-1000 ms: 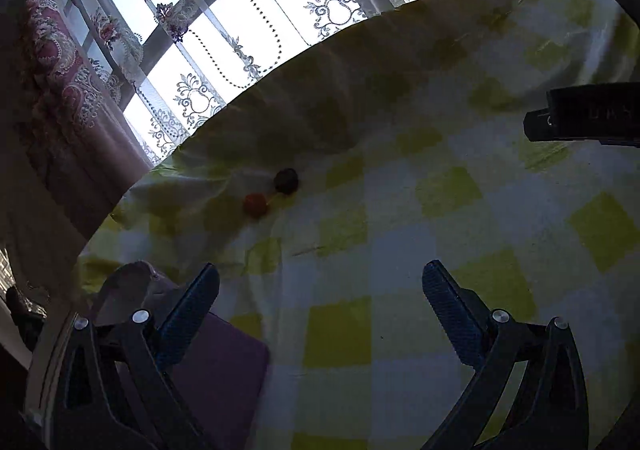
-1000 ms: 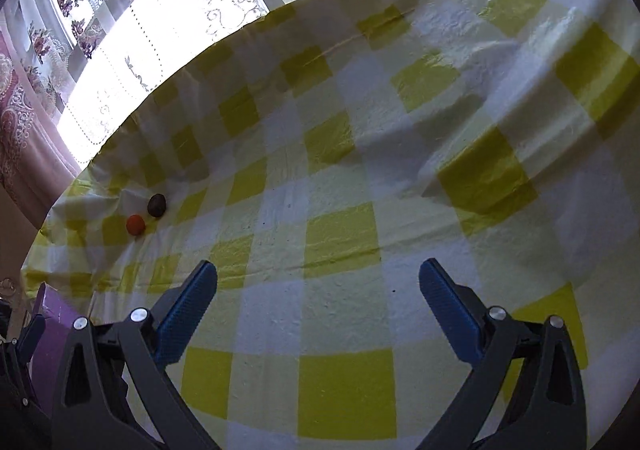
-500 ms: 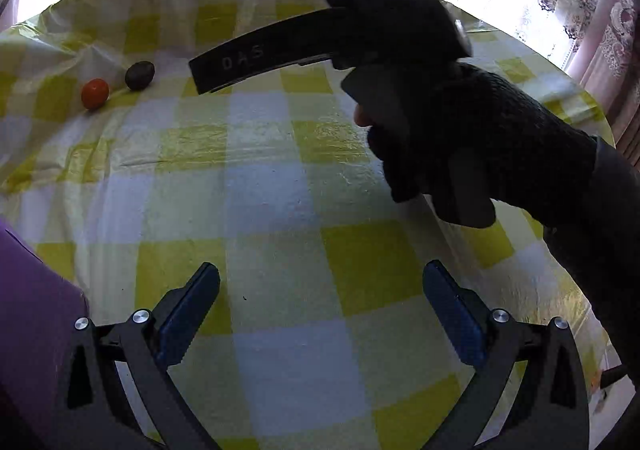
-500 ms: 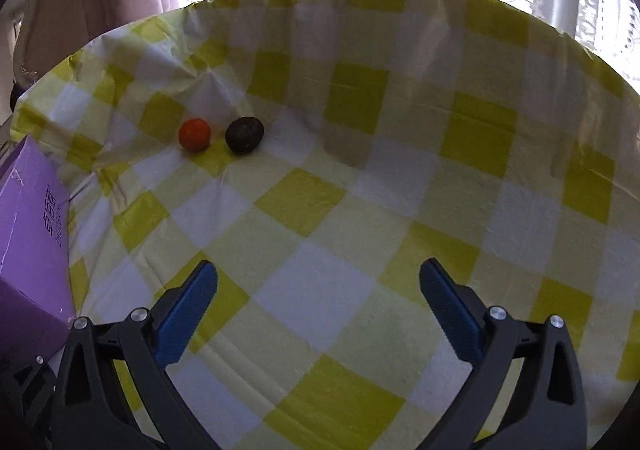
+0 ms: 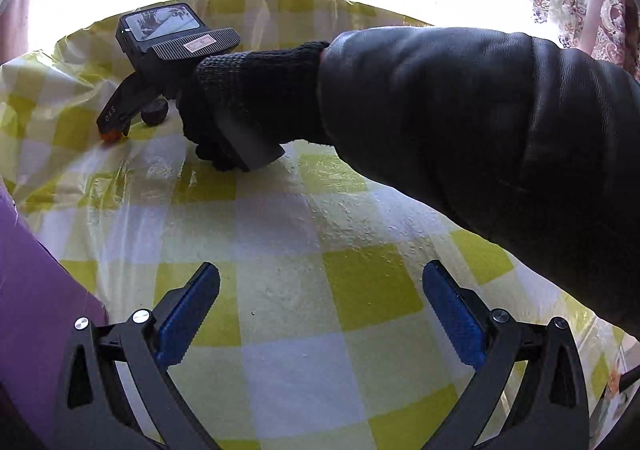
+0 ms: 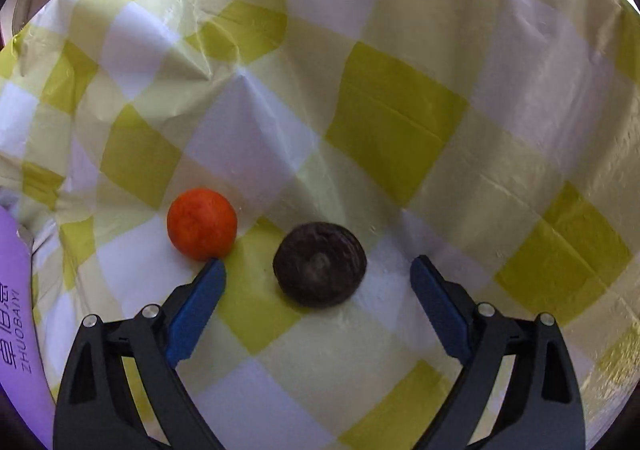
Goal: Organize fruits
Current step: 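Grasp the last dark fruit with the right tool while the left tool grasps the last mandarin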
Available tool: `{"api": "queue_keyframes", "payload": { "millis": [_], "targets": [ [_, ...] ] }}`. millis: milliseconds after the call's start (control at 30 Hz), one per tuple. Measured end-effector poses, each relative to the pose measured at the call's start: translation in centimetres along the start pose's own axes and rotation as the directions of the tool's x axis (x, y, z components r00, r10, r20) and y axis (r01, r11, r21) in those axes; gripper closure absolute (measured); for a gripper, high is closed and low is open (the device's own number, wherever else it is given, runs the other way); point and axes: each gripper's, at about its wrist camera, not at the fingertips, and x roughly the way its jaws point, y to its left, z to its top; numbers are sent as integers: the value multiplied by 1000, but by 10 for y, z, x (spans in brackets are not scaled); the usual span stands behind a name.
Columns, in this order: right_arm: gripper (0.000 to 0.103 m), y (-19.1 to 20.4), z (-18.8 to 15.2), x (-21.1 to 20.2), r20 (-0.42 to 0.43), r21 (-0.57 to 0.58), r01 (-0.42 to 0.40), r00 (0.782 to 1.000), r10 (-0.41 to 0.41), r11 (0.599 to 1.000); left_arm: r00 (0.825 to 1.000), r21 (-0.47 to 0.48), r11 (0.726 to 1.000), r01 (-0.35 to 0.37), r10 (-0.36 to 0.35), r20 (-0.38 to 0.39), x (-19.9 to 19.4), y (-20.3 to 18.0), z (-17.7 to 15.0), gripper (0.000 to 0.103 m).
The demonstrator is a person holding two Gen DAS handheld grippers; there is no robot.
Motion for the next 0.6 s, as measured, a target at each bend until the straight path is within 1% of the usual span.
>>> {"api": "queue_keyframes", "payload": {
  "millis": [33,67,100,133,167,200,267,300,367,433,533,600],
  "targets": [
    [9,3,1,3,-10,-8,16,1000,-16,1000,1000,-9,1000,-1,1,1,1,1,-1,5],
    [12,5,1,1,-1,-18,25,1000,-25,1000,1000,-14,1000,0,0,4,0,1,0,5],
    [28,5,0,-2,14,-19,19,1000,-19,1000,1000,-18,1000,0,0,3,0,2,1,5],
    [39,3,-2,-5,25,-7,11,1000,-11,1000,1000,-17,1000,1,-1,2,1,2,2,5],
    [55,-1,-5,-7,28,13,2,1000,-2,1000,1000,-14,1000,-1,1,3,0,1,2,5],
    [61,-4,-8,-11,29,23,2,1000,-3,1000,1000,-12,1000,-3,3,4,0,2,2,5],
    [62,-9,-19,-21,32,20,26,999,-27,999,1000,-15,1000,-4,4,3,1,2,2,5],
    [62,-13,-27,-29,39,27,11,999,-12,1000,1000,-16,1000,-5,5,2,1,2,3,5],
    [62,-23,-48,-47,51,58,-14,999,11,998,1000,-23,1000,-5,5,-2,2,4,4,5],
    [62,-36,-76,-67,58,93,6,998,-12,996,1000,-23,1000,-10,10,-7,3,5,5,5],
    [62,-61,-124,-100,72,208,6,997,-22,978,1000,-24,1000,-14,14,-17,5,5,6,5],
    [62,-79,-158,-126,121,314,-33,993,-6,949,999,-23,1000,-19,18,-26,6,5,6,5]
  ]
}}
